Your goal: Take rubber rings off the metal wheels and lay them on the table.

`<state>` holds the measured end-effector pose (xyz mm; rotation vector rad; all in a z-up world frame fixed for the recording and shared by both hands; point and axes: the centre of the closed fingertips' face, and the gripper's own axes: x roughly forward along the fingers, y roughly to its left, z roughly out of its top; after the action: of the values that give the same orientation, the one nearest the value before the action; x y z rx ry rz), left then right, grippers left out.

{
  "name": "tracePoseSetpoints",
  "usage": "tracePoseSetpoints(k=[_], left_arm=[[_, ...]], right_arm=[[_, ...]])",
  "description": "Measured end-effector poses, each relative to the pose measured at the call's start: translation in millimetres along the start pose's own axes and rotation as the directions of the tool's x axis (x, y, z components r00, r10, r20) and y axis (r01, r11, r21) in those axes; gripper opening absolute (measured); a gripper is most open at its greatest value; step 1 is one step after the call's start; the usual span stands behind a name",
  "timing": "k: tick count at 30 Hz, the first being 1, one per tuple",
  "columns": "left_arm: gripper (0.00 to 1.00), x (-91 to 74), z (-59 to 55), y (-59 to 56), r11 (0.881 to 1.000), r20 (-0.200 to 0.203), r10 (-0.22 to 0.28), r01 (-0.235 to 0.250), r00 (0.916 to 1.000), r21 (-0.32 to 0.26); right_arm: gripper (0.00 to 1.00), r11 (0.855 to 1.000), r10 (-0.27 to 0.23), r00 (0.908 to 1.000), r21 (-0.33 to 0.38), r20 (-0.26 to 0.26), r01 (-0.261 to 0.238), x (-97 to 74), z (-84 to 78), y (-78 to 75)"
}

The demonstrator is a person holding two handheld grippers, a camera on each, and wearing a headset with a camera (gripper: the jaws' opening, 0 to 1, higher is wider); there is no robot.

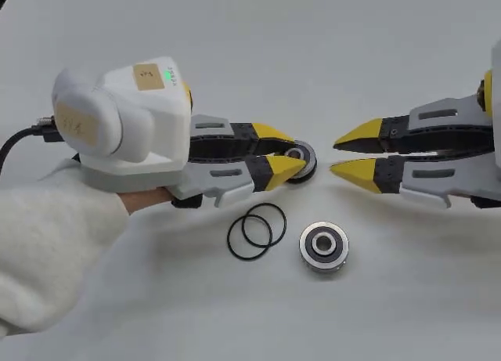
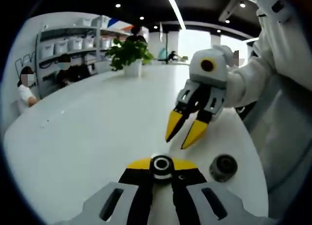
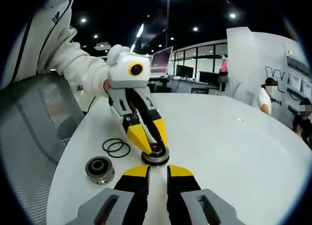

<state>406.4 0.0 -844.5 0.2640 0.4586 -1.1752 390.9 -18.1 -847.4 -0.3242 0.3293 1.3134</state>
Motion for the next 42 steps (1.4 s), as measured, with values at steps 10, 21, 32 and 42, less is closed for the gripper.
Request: tracePoseSetpoints(k=[10, 21, 32, 42], left_arm=[[0.14, -0.9, 0.0, -1.0, 1.000, 0.047, 0.001, -0.001, 0.9989, 0.001], [0.13, -0.5, -0.3, -1.3, 1.000, 0.050, -0.002, 0.000, 0.9988, 0.028], [0.13, 0.3, -0.4, 0.5, 1.000, 0.051, 0.006, -0.007, 0.9987, 0.021], [0.13, 0.7, -0.4, 1.0, 1.000, 0.052, 0.008, -0.009, 0.9986, 0.022]], right_arm=[[0.14, 0.993, 0.033, 0.9990, 0.109, 0.030, -0.036, 10.2, 1.2, -1.3], [0.19, 0.988, 0.061, 0.9980, 0.144, 0.018, -0.063, 18.7, 1.5, 2.4], [0.13, 0.988, 0.075, 0.9970, 0.138, -0.020, -0.071, 20.4, -2.3, 0.9], [0.12, 0.991, 0.064, 0.9961, 0.124, -0.061, -0.056, 20.4, -5.0, -0.7]])
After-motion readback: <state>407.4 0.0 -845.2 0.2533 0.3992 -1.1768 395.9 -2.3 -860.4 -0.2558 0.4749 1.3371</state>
